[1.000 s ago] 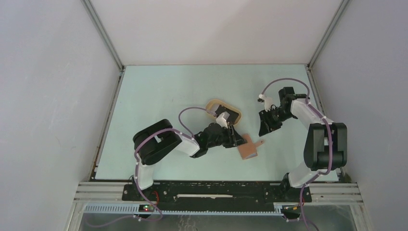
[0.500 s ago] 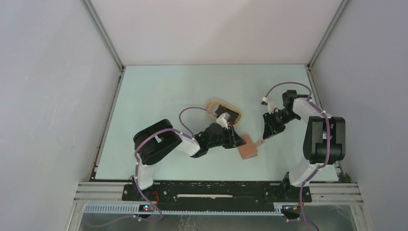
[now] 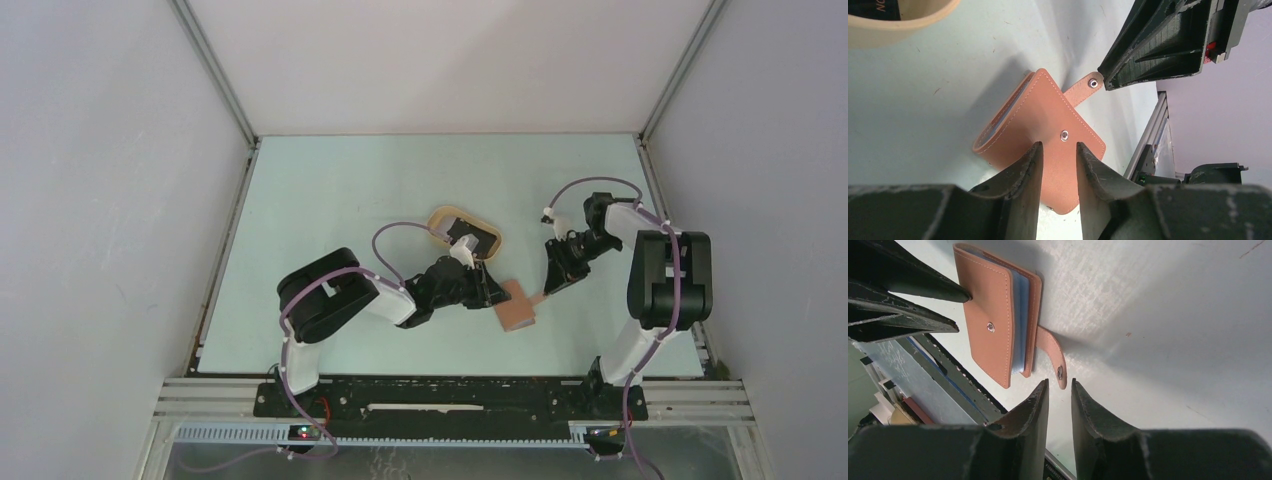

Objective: Put the credit cards into the card holder
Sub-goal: Close the card holder at the center of the board.

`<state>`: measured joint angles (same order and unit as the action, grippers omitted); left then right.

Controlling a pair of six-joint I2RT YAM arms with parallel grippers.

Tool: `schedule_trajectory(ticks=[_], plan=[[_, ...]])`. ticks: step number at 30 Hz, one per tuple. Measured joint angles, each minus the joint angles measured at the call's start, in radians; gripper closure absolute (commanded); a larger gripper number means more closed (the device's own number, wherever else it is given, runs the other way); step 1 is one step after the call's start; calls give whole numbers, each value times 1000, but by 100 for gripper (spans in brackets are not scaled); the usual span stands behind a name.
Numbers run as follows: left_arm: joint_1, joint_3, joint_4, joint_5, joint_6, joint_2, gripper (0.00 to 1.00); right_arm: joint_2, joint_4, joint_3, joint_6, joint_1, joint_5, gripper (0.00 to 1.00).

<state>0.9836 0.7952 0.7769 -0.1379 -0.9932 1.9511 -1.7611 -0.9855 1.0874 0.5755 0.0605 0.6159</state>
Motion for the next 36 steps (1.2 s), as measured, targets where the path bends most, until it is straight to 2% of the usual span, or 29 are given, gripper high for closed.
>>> schedule_trajectory(ticks=[7,14,20,29,36], plan=[[1,0,-1,3,0,0,64,-10,-2,0,0,0,7,77],[1,0,-1,3,6,0,64,-24,-2,0,0,-3,7,80],[1,0,-1,3,8,0,62,-30,-3,0,1,-5,8,100],[3,-2,-12,6,51,-22,59,0,-5,0,10,-18,18,100],[3,-58,-39,39,146,-140,61,99,16,0,15,-69,11,100]])
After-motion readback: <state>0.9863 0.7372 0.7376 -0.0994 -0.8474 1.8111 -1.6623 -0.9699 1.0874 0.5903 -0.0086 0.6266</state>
